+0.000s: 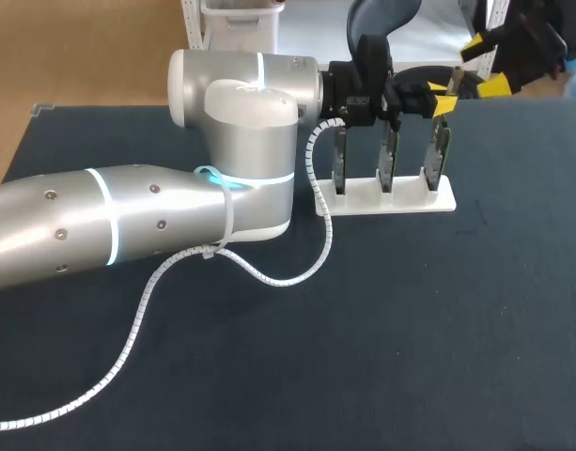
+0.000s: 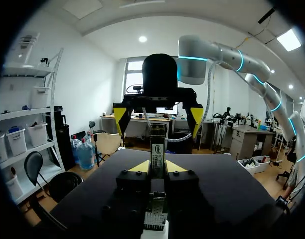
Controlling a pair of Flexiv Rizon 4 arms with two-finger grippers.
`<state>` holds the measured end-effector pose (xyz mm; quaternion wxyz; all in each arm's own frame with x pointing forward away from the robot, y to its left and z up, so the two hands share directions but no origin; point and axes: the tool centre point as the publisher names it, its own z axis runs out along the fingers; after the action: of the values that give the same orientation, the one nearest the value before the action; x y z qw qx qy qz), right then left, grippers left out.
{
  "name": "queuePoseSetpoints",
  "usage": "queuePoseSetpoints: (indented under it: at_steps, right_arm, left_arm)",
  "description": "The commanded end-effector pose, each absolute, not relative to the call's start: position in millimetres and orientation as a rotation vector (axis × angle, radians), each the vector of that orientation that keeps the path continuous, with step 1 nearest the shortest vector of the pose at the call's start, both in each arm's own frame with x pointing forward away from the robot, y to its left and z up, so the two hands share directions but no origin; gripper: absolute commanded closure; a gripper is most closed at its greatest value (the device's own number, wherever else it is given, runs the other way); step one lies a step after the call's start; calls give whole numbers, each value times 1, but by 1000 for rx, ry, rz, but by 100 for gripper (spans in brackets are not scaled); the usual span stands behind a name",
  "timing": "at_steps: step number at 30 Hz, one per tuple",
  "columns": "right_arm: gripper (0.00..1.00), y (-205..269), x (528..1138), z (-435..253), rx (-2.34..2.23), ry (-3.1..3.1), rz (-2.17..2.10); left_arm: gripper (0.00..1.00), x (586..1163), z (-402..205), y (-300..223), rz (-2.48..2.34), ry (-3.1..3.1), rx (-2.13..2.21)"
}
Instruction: Pick up the optical module with the left hand, and insert it into the network port with the right hand.
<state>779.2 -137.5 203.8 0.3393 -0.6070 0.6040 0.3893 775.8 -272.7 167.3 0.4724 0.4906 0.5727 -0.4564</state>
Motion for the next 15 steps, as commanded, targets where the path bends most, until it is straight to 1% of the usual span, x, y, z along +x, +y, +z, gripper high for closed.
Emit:
queuePoseSetpoints:
  at_steps: [1,15]
  right_arm:
    - [0,-131,781,205,-1592,1563,1012]
    - [0,-123,778,205,-1592,1559,1028]
  left_arm:
    - [100,775,167,-272,-1116,1402,1200]
    - [100,775,167,-272,-1116,1402,1200]
